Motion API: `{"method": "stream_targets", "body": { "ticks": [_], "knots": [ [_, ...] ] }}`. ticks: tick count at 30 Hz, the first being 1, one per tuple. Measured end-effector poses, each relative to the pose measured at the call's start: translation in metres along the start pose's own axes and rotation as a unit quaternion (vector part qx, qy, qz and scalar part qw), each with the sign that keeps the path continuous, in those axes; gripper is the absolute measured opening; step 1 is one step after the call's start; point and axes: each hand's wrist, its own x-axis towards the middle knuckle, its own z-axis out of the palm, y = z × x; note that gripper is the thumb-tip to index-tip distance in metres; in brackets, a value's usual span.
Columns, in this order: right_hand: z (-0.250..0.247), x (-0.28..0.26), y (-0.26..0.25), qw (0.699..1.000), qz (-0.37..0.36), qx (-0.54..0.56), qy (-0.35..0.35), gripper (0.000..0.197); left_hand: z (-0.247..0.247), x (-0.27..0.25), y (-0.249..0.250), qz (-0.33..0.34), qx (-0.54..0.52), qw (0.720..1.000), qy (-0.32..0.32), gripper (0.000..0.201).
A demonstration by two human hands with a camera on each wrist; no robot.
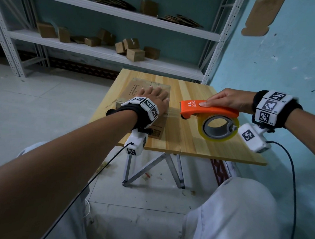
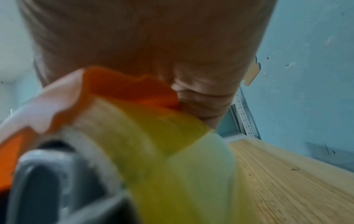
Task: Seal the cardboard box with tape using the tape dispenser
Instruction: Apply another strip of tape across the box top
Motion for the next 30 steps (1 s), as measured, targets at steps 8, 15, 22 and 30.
{"method": "stream_targets", "body": {
  "ticks": [8,15,22,30],
  "knots": [
    [-0.0003,-0.0011,0.001,1.0,-0.001,0.011,-0.003,0.031,0.0006,-0.0005,-0.0008,0.019,0.019,1.0,0.005,0.041],
    [-0.0007,-0.0008,0.0019,1.0,-0.005,0.012,-0.006,0.04,0.0,0.0003,-0.0012,0.02,0.019,1.0,0.002,0.043],
    [-0.0019,-0.003,0.0014,1.0,-0.008,0.011,-0.01,0.035,0.0032,0.0034,-0.0019,0.018,0.02,1.0,0.0,0.043],
    [-0.0018,-0.0034,0.0033,1.0,-0.01,0.006,-0.008,0.037,0.0028,0.0027,-0.0016,0.021,0.02,1.0,0.0,0.044]
  ]
}}
